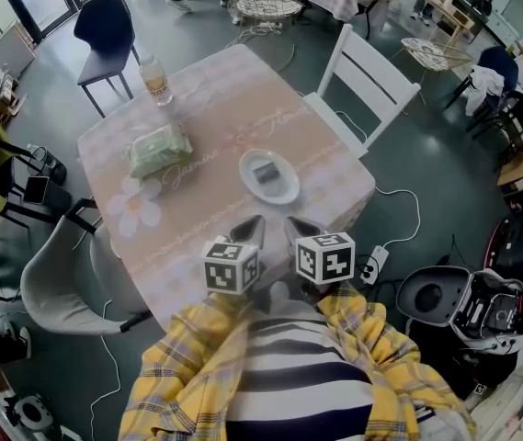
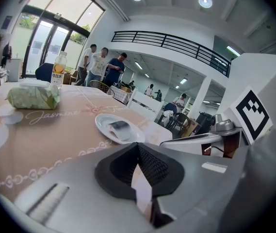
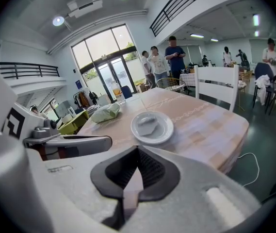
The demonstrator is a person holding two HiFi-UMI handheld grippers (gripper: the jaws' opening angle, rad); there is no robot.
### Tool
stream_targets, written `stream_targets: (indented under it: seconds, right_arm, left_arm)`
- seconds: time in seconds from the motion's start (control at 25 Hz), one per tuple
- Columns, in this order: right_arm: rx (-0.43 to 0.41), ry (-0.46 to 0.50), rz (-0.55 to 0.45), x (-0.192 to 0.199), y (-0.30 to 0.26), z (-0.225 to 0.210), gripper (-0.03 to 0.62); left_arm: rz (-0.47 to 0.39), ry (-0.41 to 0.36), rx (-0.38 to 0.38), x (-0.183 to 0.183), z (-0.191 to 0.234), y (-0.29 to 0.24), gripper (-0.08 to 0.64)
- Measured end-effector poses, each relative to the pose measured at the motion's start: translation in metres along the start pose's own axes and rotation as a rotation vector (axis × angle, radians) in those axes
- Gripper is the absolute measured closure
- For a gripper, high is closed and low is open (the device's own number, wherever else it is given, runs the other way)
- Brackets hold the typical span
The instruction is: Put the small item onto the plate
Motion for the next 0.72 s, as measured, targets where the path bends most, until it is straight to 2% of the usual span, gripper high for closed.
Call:
stream_targets:
  seconds: [0.72]
  right_arm:
    - [0.005,0.001,0.001,-0.0026,0.0004,0.0037,0.592]
  left_arm:
    - [0.002,0.01,0.011,-0.0015,0.0023,0.0015,0.558]
Point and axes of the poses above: the fingertips, and each gripper's own axes: y backward along the fingers, z to its left, x out of its underside, the point moved 8 cm from there along y, backward along the fingers, and after that the axes turned 9 degrees about z, right-handed, at the moved point
